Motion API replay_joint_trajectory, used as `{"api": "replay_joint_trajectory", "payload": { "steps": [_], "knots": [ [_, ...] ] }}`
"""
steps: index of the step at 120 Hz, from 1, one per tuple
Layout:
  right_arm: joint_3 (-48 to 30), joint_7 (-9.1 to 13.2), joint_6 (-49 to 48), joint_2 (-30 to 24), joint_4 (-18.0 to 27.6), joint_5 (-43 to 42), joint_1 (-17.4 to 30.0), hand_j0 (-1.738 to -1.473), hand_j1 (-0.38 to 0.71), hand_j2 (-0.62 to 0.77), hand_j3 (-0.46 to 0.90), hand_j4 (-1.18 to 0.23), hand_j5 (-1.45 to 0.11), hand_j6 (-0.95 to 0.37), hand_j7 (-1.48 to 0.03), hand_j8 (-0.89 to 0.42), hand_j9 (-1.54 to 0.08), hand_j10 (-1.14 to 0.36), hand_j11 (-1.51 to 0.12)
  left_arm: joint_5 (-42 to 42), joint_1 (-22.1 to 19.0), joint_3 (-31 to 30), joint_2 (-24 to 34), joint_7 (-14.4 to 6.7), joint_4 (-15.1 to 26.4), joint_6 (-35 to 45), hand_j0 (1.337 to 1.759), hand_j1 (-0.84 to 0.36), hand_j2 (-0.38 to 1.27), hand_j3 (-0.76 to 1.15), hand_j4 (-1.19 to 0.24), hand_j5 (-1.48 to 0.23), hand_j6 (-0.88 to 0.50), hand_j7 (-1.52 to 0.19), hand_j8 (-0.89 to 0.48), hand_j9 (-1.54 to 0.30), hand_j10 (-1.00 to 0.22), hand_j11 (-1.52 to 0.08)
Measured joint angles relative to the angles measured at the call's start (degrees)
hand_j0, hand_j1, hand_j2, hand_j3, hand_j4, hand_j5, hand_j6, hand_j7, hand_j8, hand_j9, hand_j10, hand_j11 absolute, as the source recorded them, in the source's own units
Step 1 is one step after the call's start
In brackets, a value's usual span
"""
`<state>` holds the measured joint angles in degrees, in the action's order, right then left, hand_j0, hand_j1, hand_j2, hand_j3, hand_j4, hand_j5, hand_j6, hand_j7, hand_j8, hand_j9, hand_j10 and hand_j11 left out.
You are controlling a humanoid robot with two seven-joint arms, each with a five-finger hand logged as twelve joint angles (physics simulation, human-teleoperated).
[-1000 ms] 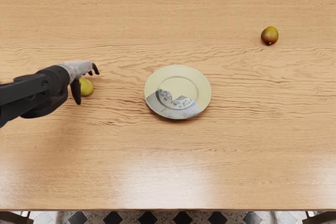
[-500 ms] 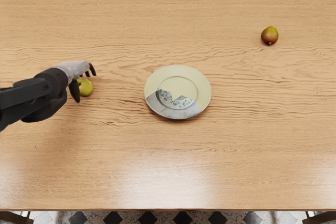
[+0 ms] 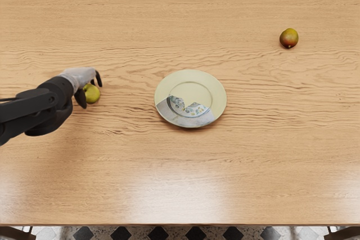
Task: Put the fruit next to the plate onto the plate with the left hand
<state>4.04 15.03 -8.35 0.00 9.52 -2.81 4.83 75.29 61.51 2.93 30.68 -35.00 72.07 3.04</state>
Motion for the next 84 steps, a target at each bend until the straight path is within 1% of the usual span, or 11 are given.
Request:
{"api": "replay_joint_trajectory", "payload": {
  "steps": [20, 40, 47, 48, 49, 50, 52, 61, 67, 76, 84],
  "knots": [
    [0.0, 0.0, 0.0, 0.0, 0.0, 0.0, 0.0, -1.658, -0.35, 0.0, 0.0, 0.0, 0.0, 0.0, 0.0, 0.0, 0.0, 0.0, 0.0, 0.1, -0.3, -0.5, 0.0, 0.0, -0.1, 0.3, 1.657, -0.24, 0.12, 0.0, -0.52, -0.67, -0.44, -0.68, -0.52, -0.67, -0.52, -0.67],
    [0.0, 0.0, 0.0, 0.0, 0.0, 0.0, 0.0, -1.658, -0.35, 0.0, 0.0, 0.0, 0.0, 0.0, 0.0, 0.0, 0.0, 0.0, 0.0, 0.2, -0.3, -1.0, 0.0, 0.0, -0.2, 0.7, 1.653, -0.26, 0.15, 0.0, -0.59, -0.8, -0.43, -0.82, -0.49, -0.82, -0.62, -0.82],
    [0.0, 0.0, 0.0, 0.0, 0.0, 0.0, 0.0, -1.658, -0.35, 0.0, 0.0, 0.0, 0.0, 0.0, 0.0, 0.0, 0.0, 0.0, 0.0, 0.2, -0.3, -1.1, 0.0, 0.0, -0.2, 0.7, 1.648, -0.27, 0.22, -0.05, -0.58, -0.86, -0.41, -0.87, -0.5, -0.89, -0.66, -0.88],
    [0.0, 0.0, 0.0, 0.0, 0.0, 0.0, 0.0, -1.658, -0.35, 0.0, 0.0, 0.0, 0.0, 0.0, 0.0, 0.0, 0.0, 0.0, 0.0, 0.2, -0.2, -1.1, 0.0, -0.1, -0.2, 0.7, 1.646, -0.27, 0.26, -0.13, -0.58, -0.87, -0.42, -0.88, -0.48, -0.89, -0.67, -0.89],
    [0.0, 0.0, 0.0, 0.0, 0.0, 0.0, 0.0, -1.658, -0.35, 0.0, 0.0, 0.0, 0.0, 0.0, 0.0, 0.0, 0.0, 0.0, 0.0, 0.2, -0.2, -1.1, 0.0, -0.1, -0.2, 0.7, 1.646, -0.27, 0.26, -0.12, -0.58, -0.88, -0.42, -0.89, -0.48, -0.9, -0.67, -0.9],
    [0.0, 0.0, 0.0, 0.0, 0.0, 0.0, 0.0, -1.658, -0.35, 0.0, 0.0, 0.0, 0.0, 0.0, 0.0, 0.0, 0.0, 0.0, 0.0, 0.2, -0.2, -1.1, 0.0, -0.1, -0.3, 0.7, 1.644, -0.27, 0.29, -0.18, -0.58, -0.89, -0.42, -0.9, -0.47, -0.91, -0.68, -0.91],
    [0.0, 0.0, 0.0, 0.0, 0.0, 0.1, 0.0, -1.658, -0.35, 0.0, 0.0, 0.0, 0.0, 0.0, 0.0, 0.0, 0.0, 0.0, 0.0, 0.2, -0.1, -1.1, 0.0, -0.1, -0.3, 0.7, 1.644, -0.27, 0.33, -0.15, -0.59, -0.9, -0.41, -0.92, -0.47, -0.92, -0.69, -0.92],
    [0.0, 0.0, 0.1, 0.0, 0.0, 0.1, 0.0, -1.658, -0.35, 0.0, 0.0, 0.0, 0.0, 0.0, 0.0, 0.0, 0.0, 0.0, 0.0, 0.1, 0.2, -1.1, 0.0, 0.0, -0.4, 0.7, 1.646, -0.25, 0.31, -0.1, -0.62, -0.97, -0.41, -0.98, -0.45, -0.98, -0.73, -0.97],
    [0.0, 0.0, 0.1, 0.0, 0.0, 0.1, 0.0, -1.658, -0.35, 0.0, 0.0, 0.0, 0.0, 0.0, 0.0, 0.0, 0.0, 0.0, 0.0, 0.0, 0.3, -1.1, -0.2, 0.0, -0.7, 0.7, 1.646, -0.21, 0.21, -0.08, -0.65, -1.0, -0.41, -1.0, -0.45, -1.0, -0.74, -1.0],
    [-0.1, 0.0, 0.1, 0.0, 0.0, 0.1, 0.0, -1.658, -0.35, 0.0, 0.0, 0.0, 0.0, 0.0, 0.0, 0.0, 0.0, 0.0, 0.0, 0.0, 0.6, -1.0, -0.7, 0.0, -1.3, 0.6, 1.648, -0.25, 0.32, -0.05, -0.7, -1.03, -0.4, -1.02, -0.44, -1.03, -0.75, -1.03],
    [-0.1, 0.0, 0.1, 0.0, 0.0, 0.1, 0.0, -1.658, -0.35, 0.0, 0.0, 0.0, 0.0, 0.0, 0.0, 0.0, 0.0, 0.0, 0.0, -0.1, 0.8, -1.0, -1.1, 0.0, -1.7, 0.6, 1.649, -0.27, 0.34, -0.04, -0.73, -1.05, -0.39, -1.04, -0.42, -1.04, -0.76, -1.04]
  ]
}}
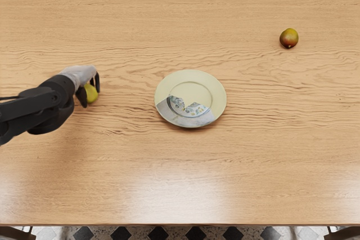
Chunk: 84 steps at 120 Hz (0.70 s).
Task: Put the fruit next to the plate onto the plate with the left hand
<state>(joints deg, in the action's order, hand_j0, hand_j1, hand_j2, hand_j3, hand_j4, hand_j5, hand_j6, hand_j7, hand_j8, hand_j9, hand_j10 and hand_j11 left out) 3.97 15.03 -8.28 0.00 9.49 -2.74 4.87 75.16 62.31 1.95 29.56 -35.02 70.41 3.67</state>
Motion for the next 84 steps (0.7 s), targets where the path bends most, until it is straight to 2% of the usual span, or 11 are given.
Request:
{"api": "replay_joint_trajectory", "payload": {
  "steps": [16, 17, 24, 27, 30, 39, 42, 43, 54, 62, 84],
  "knots": [
    [0.0, 0.0, 0.0, 0.0, 0.0, 0.0, 0.0, -1.658, -0.35, 0.0, 0.0, 0.0, 0.0, 0.0, 0.0, 0.0, 0.0, 0.0, 0.0, -0.3, 0.9, 0.2, 0.0, 0.0, -0.3, -0.1, 1.651, -0.3, 0.39, -0.02, -0.75, -1.07, -0.36, -1.05, -0.4, -1.05, -0.75, -1.05],
    [0.0, 0.0, 0.0, 0.0, 0.0, 0.0, 0.0, -1.658, -0.35, 0.0, 0.0, 0.0, 0.0, 0.0, 0.0, 0.0, 0.0, 0.0, 0.0, -0.4, 1.3, 0.2, 0.0, 0.0, -0.3, -0.2, 1.651, -0.3, 0.44, -0.02, -0.75, -1.08, -0.35, -1.06, -0.4, -1.05, -0.75, -1.05],
    [0.0, 0.0, 0.0, 0.0, 0.0, 0.0, 0.0, -1.658, -0.35, 0.0, 0.0, 0.0, 0.0, 0.0, 0.0, 0.0, 0.0, 0.0, 0.0, -0.5, 3.2, 0.4, -0.1, 0.0, -0.3, -0.3, 1.651, -0.31, 0.4, -0.01, -0.76, -1.07, -0.36, -1.05, -0.4, -1.05, -0.74, -1.05],
    [0.0, 0.0, 0.0, 0.0, 0.0, 0.0, 0.0, -1.658, -0.35, 0.0, 0.0, 0.0, 0.0, 0.0, 0.0, 0.0, 0.0, 0.0, 0.0, -0.7, 3.9, 0.5, -0.9, 0.0, -0.3, -0.5, 1.652, -0.32, 0.45, -0.01, -0.76, -1.08, -0.35, -1.06, -0.38, -1.05, -0.73, -1.05],
    [0.0, 0.0, 0.0, 0.0, 0.0, 0.0, 0.0, -1.658, -0.35, 0.0, 0.0, 0.0, 0.0, 0.0, 0.0, 0.0, 0.0, 0.0, 0.0, -0.9, 4.6, 0.6, -1.3, 0.0, -0.2, -0.8, 1.652, -0.33, 0.44, -0.01, -0.75, -1.07, -0.36, -1.05, -0.38, -1.05, -0.74, -1.05],
    [0.0, 0.0, 0.0, 0.0, 0.0, 0.0, 0.0, -1.658, -0.35, 0.0, 0.0, 0.0, 0.0, 0.0, 0.0, 0.0, 0.0, 0.0, 0.0, -3.2, 8.9, 0.7, -3.3, 0.0, 0.0, -3.0, 1.653, -0.34, 0.54, -0.01, -0.76, -1.07, -0.36, -1.06, -0.38, -1.05, -0.75, -1.04],
    [0.0, 0.0, 0.0, 0.0, 0.0, 0.0, 0.0, -1.658, -0.35, 0.0, 0.0, 0.0, 0.0, 0.0, 0.0, 0.0, 0.0, 0.0, 0.0, -4.2, 10.2, 0.8, -3.7, 0.0, 0.0, -4.0, 1.653, -0.34, 0.49, -0.01, -0.76, -1.07, -0.36, -1.06, -0.38, -1.05, -0.75, -1.05],
    [0.0, 0.0, 0.0, 0.0, 0.0, 0.0, 0.0, -1.658, -0.35, 0.0, 0.0, 0.0, 0.0, 0.0, 0.0, 0.0, 0.0, 0.0, 0.0, -4.6, 10.8, 0.8, -4.0, 0.0, 0.0, -4.4, 1.653, -0.35, 0.53, -0.01, -0.76, -1.07, -0.35, -1.06, -0.38, -1.05, -0.75, -1.04],
    [0.0, 0.0, 0.0, 0.0, 0.0, 0.0, 0.0, -1.658, -0.35, 0.0, 0.0, 0.0, 0.0, 0.0, 0.0, 0.0, 0.0, 0.0, 0.0, -8.2, 13.8, 0.9, -6.7, 0.0, 0.1, -7.8, 1.653, -0.33, 0.47, 0.0, -0.76, -1.07, -0.36, -1.05, -0.37, -1.04, -0.75, -1.04],
    [-0.1, 0.0, 0.0, 0.0, 0.0, 0.0, 0.0, -1.658, -0.35, 0.0, 0.0, 0.0, 0.0, 0.0, 0.0, 0.0, 0.0, 0.0, 0.0, -10.9, 15.7, 0.9, -9.2, 0.0, 0.1, -9.6, 1.654, -0.34, 0.5, 0.0, -0.76, -1.07, -0.36, -1.05, -0.38, -1.03, -0.76, -1.04],
    [-0.1, 0.0, 0.0, 0.0, 0.0, 0.0, 0.0, -1.658, -0.35, 0.0, 0.0, 0.0, 0.0, 0.0, 0.0, 0.0, 0.0, 0.0, 0.0, -14.7, 16.7, 2.5, -16.3, 0.0, -0.1, -11.7, 1.655, -0.37, 0.56, 0.0, -0.75, -1.09, -0.37, -1.06, -0.37, -1.03, -0.75, -1.03]
  ]
}}
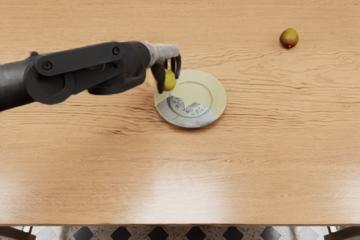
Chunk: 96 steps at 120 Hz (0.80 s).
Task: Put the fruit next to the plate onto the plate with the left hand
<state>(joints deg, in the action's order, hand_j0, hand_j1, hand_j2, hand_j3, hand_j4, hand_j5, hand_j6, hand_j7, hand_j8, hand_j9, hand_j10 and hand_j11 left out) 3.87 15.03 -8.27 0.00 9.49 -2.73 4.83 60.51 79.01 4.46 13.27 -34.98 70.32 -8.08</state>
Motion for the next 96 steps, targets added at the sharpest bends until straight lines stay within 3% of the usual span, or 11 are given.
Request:
{"api": "replay_joint_trajectory", "payload": {
  "steps": [20, 42, 66, 72, 79, 86, 96],
  "knots": [
    [0.0, 0.0, 0.0, 0.0, 0.0, 0.0, 0.0, -1.658, -0.35, 0.0, 0.0, 0.0, 0.0, 0.0, 0.0, 0.0, 0.0, 0.0, 0.0, -0.1, 0.3, 1.8, -3.3, 0.0, -0.6, -0.2, 1.657, -0.43, 0.69, 0.0, -0.75, -1.09, -0.4, -1.06, -0.42, -1.02, -0.77, -1.03],
    [0.0, 0.0, 0.0, 0.0, 0.0, 0.0, 0.0, -1.658, -0.35, 0.0, 0.0, 0.0, 0.0, 0.0, 0.0, 0.0, 0.0, 0.0, 0.0, 1.0, -1.1, 1.7, -8.3, 0.0, -5.4, 0.1, 1.656, -0.43, 0.68, 0.0, -0.74, -1.07, -0.44, -1.03, -0.48, -1.01, -0.76, -1.02],
    [0.0, 0.0, 0.0, 0.0, 0.0, 0.0, 0.0, -1.658, -0.35, 0.0, 0.0, 0.0, 0.0, 0.0, 0.0, 0.0, 0.0, 0.0, 0.0, 1.3, -1.1, 2.8, -7.3, 0.0, -6.7, 0.2, 1.657, -0.03, 0.28, 0.0, -0.36, -0.5, -0.24, -0.49, -0.26, -0.48, -0.37, -0.48],
    [0.0, 0.0, 0.0, 0.0, 0.0, 0.0, 0.0, -1.658, -0.35, 0.0, 0.0, 0.0, 0.0, 0.0, 0.0, 0.0, 0.0, 0.0, 0.0, -0.9, -0.7, 4.1, -5.0, 0.0, -6.1, -0.1, 1.658, 0.04, 0.22, 0.0, -0.29, -0.4, -0.2, -0.39, -0.21, -0.39, -0.29, -0.39],
    [0.0, 0.0, 0.0, 0.0, 0.0, 0.0, 0.0, -1.658, -0.35, 0.0, 0.0, 0.0, 0.0, 0.0, 0.0, 0.0, 0.0, 0.0, 0.0, -5.6, -0.8, 6.8, 1.6, 0.0, -3.1, -1.9, 1.658, 0.11, 0.17, 0.0, -0.22, -0.31, -0.15, -0.3, -0.16, -0.3, -0.23, -0.3],
    [0.0, 0.0, 0.0, 0.0, 0.0, 0.0, 0.0, -1.658, -0.35, 0.0, 0.0, 0.0, 0.0, 0.0, 0.0, 0.0, 0.0, 0.0, 0.0, -9.8, -1.1, 9.9, 4.7, 0.0, -0.3, -3.9, 1.658, 0.16, 0.13, 0.0, -0.17, -0.24, -0.12, -0.23, -0.13, -0.23, -0.18, -0.23],
    [0.0, 0.0, -0.1, 0.0, 0.0, 0.0, 0.0, -1.658, -0.35, 0.0, 0.0, 0.0, 0.0, 0.0, 0.0, 0.0, 0.0, 0.0, 0.0, -19.9, -2.0, 14.0, 12.4, 0.0, 2.0, -10.7, 1.658, 0.22, 0.09, 0.0, -0.12, -0.17, -0.09, -0.17, -0.09, -0.16, -0.12, -0.16]
  ]
}}
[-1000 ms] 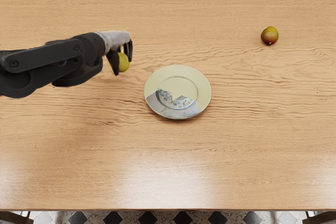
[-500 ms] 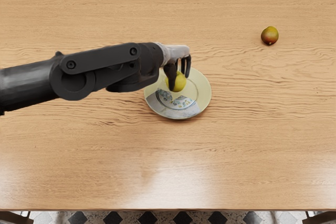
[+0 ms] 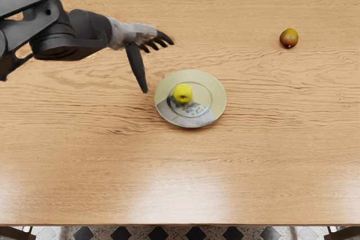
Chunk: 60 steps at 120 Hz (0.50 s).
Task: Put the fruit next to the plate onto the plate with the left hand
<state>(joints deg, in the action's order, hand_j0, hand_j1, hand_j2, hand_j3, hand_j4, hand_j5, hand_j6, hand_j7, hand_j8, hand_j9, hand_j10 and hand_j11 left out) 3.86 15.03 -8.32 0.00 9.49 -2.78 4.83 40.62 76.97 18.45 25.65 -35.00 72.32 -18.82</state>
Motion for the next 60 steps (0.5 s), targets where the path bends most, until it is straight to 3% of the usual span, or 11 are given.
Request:
{"api": "replay_joint_trajectory", "payload": {
  "steps": [21, 33, 60],
  "knots": [
    [0.0, 0.0, 0.0, 0.0, 0.0, 0.0, 0.0, -1.658, -0.35, 0.0, 0.0, 0.0, 0.0, 0.0, 0.0, 0.0, 0.0, 0.0, 0.0, -20.8, -5.2, 4.2, 10.6, 0.0, 2.0, -12.6, 1.658, 0.28, 0.04, 0.0, -0.06, -0.09, -0.05, -0.09, -0.05, -0.09, -0.07, -0.09],
    [0.0, 0.0, 0.0, 0.0, 0.0, 0.0, 0.0, -1.658, -0.35, 0.0, 0.0, 0.0, 0.0, 0.0, 0.0, 0.0, 0.0, 0.0, 0.0, -26.1, -9.2, 7.4, 16.9, 0.0, 2.5, -14.8, 1.658, 0.3, 0.03, 0.0, -0.05, -0.06, -0.04, -0.06, -0.04, -0.06, -0.05, -0.06],
    [0.0, 0.0, 0.0, 0.0, 0.0, 0.0, 0.0, -1.658, -0.35, 0.0, 0.0, 0.0, 0.0, 0.0, 0.0, 0.0, 0.0, 0.0, 0.0, -34.9, -10.9, 9.9, 28.1, 0.0, 3.4, -16.1, 1.658, 0.32, 0.01, 0.0, -0.03, -0.04, -0.03, -0.04, -0.03, -0.04, -0.03, -0.04]
  ]
}}
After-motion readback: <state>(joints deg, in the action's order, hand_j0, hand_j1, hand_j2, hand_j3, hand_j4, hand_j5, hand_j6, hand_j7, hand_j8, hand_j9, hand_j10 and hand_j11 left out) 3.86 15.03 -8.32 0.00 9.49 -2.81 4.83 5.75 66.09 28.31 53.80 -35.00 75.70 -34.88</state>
